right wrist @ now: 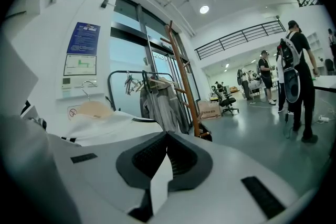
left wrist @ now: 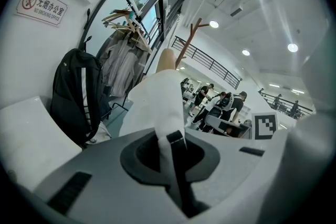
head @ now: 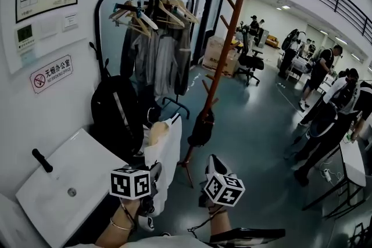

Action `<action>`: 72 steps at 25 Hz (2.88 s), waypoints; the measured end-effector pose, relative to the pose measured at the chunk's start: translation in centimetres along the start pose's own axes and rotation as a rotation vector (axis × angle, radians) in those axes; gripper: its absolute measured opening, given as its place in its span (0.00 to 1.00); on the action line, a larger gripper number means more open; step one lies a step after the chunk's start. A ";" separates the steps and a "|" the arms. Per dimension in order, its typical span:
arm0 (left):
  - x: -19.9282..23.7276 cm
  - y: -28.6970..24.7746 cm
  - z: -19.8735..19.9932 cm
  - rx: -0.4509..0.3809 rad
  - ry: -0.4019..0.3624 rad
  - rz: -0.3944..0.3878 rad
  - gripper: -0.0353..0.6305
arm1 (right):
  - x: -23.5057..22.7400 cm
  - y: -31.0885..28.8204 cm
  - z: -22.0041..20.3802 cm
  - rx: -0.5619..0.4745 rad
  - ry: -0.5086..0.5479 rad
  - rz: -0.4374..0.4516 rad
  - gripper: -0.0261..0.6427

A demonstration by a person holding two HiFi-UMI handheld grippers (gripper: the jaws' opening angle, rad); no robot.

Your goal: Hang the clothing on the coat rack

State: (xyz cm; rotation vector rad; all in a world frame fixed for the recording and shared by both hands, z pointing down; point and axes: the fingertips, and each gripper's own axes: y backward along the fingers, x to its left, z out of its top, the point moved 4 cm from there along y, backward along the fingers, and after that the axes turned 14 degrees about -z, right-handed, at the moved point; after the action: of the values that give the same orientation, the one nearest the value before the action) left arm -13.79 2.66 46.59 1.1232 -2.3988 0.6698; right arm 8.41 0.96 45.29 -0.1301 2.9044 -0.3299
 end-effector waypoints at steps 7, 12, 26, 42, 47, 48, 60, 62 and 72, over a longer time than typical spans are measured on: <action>0.8 -3.0 1.9 -0.035 0.012 0.027 0.09 | -1.6 -4.1 1.2 0.004 -0.010 0.030 0.07; 1.2 -4.3 2.9 -0.063 0.016 0.045 0.09 | -2.5 -6.2 1.4 0.008 -0.024 0.042 0.07; 3.5 -7.0 5.8 -0.078 0.030 0.054 0.09 | -5.1 -9.4 1.8 0.015 -0.047 -0.001 0.07; 8.5 -14.1 11.5 -0.084 0.031 0.010 0.09 | -6.5 -17.6 5.6 -0.023 -0.035 -0.041 0.07; 10.0 -15.9 13.6 -0.087 0.030 0.000 0.09 | -6.6 -20.6 6.5 -0.020 -0.038 -0.050 0.07; 10.3 -16.2 13.9 -0.086 0.030 -0.002 0.09 | -6.6 -21.1 6.5 -0.016 -0.037 -0.051 0.07; 13.7 -21.3 17.9 -0.073 0.018 -0.018 0.09 | -7.1 -27.7 8.9 -0.015 -0.012 -0.065 0.07; 14.4 -22.3 18.4 -0.069 0.014 -0.017 0.09 | -7.3 -28.8 9.1 -0.019 -0.014 -0.066 0.07; 16.9 -26.8 21.1 -0.062 0.010 -0.022 0.09 | -9.5 -33.4 9.4 -0.012 -0.045 -0.098 0.07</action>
State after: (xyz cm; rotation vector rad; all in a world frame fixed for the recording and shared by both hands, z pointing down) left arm -6.01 -34.58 45.52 1.1170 -2.3786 0.5878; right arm 21.87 -32.45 45.97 -0.2792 2.8618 -0.3220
